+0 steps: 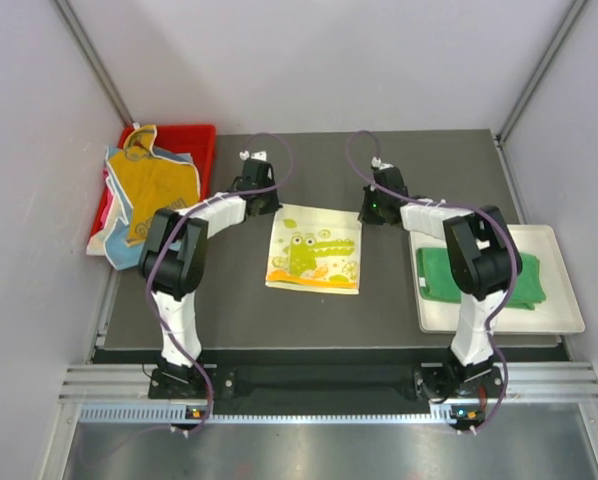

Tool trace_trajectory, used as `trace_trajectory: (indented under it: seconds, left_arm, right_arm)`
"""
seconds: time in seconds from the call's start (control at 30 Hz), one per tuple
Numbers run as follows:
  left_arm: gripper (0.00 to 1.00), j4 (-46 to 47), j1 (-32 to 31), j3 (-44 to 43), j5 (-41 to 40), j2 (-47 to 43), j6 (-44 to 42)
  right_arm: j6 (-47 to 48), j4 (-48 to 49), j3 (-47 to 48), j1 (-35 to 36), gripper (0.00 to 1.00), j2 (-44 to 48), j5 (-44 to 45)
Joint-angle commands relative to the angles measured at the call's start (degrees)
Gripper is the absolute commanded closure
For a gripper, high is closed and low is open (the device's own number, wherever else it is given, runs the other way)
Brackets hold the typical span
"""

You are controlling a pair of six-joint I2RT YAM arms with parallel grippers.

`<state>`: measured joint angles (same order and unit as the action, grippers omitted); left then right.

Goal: Fold and stack the towels
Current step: Fold the towel

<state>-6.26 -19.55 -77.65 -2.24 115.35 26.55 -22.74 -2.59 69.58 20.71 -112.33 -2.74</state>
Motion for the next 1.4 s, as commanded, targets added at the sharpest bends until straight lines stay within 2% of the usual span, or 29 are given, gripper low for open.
trace_trajectory:
  seconds: [0.0,0.13,0.47,0.87,1.37]
  left_arm:
    - [1.0,8.4,0.5,2.1,1.3,-6.6,-0.9]
    - [1.0,9.3,0.6,5.7,1.6,-10.7,-1.1]
    - [1.0,11.9,0.5,17.4,4.5,-19.8,1.1]
    - [1.0,11.3,0.2,30.2,6.3,-32.1,3.0]
    - [1.0,11.8,-0.8,39.9,6.9,-37.7,4.3]
  right_arm:
    - [-0.5,5.8,-1.5,-0.9,1.0,6.1,0.9]
    - [-0.9,7.5,-5.0,-1.0,1.0,10.0,1.2]
    - [-2.0,5.0,-12.4,0.5,1.0,18.1,0.5]
    - [-6.6,2.8,-20.7,5.6,1.0,25.3,0.3]
    - [-9.5,2.8,-27.5,10.1,1.0,29.8,4.8]
